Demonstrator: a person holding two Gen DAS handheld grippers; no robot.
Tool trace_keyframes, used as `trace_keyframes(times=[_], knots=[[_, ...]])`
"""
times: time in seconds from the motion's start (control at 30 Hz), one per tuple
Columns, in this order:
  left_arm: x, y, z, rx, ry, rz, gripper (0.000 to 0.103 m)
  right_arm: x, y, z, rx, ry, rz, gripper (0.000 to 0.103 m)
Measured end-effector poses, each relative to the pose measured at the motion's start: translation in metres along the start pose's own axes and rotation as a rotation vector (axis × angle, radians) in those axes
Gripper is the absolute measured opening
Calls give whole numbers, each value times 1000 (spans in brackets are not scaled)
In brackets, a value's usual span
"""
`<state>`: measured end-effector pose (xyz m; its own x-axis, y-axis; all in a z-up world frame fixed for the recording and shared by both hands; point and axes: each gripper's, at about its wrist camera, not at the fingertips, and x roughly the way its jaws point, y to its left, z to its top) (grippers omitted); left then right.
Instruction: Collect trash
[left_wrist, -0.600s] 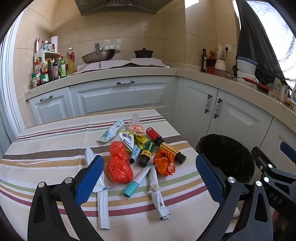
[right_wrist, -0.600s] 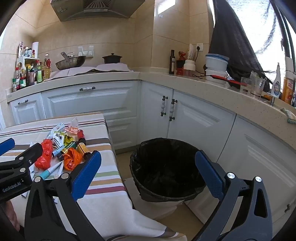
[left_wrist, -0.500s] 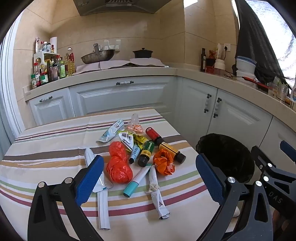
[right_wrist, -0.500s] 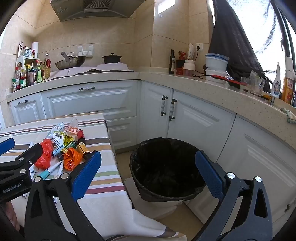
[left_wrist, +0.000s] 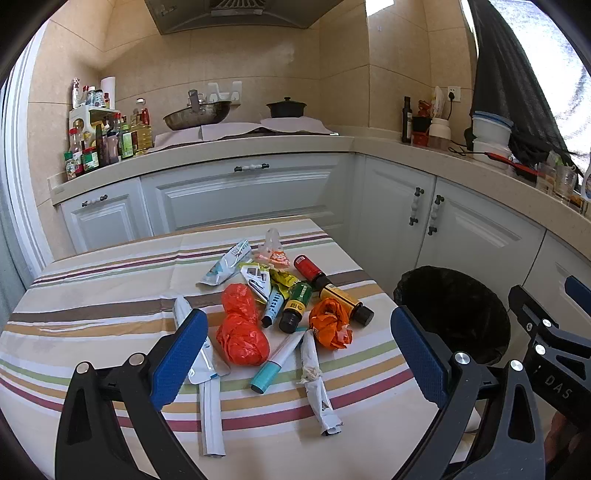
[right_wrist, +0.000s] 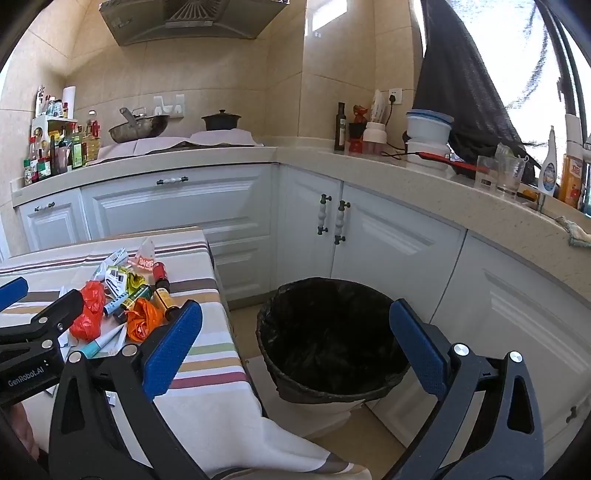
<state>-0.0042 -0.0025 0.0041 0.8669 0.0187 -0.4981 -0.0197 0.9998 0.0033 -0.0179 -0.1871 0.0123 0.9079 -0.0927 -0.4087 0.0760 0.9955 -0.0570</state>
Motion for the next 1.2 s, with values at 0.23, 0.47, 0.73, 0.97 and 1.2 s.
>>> trace_keyframes(times=[0.23, 0.47, 0.73, 0.97, 1.2], knots=[[-1, -1, 0, 12, -1, 6, 96, -2, -1, 1, -1, -2, 0, 99], [-2, 0, 2, 13, -3, 9, 96, -4, -6, 4, 3, -6, -3, 99], [-2, 1, 3, 12, -1, 12, 96, -6, -9, 5, 3, -11, -7, 99], [-1, 1, 3, 15, 0, 12, 96, -6, -10, 6, 4, -8, -8, 99], [-1, 2, 3, 15, 1, 11, 96, -6, -9, 5, 3, -9, -8, 99]])
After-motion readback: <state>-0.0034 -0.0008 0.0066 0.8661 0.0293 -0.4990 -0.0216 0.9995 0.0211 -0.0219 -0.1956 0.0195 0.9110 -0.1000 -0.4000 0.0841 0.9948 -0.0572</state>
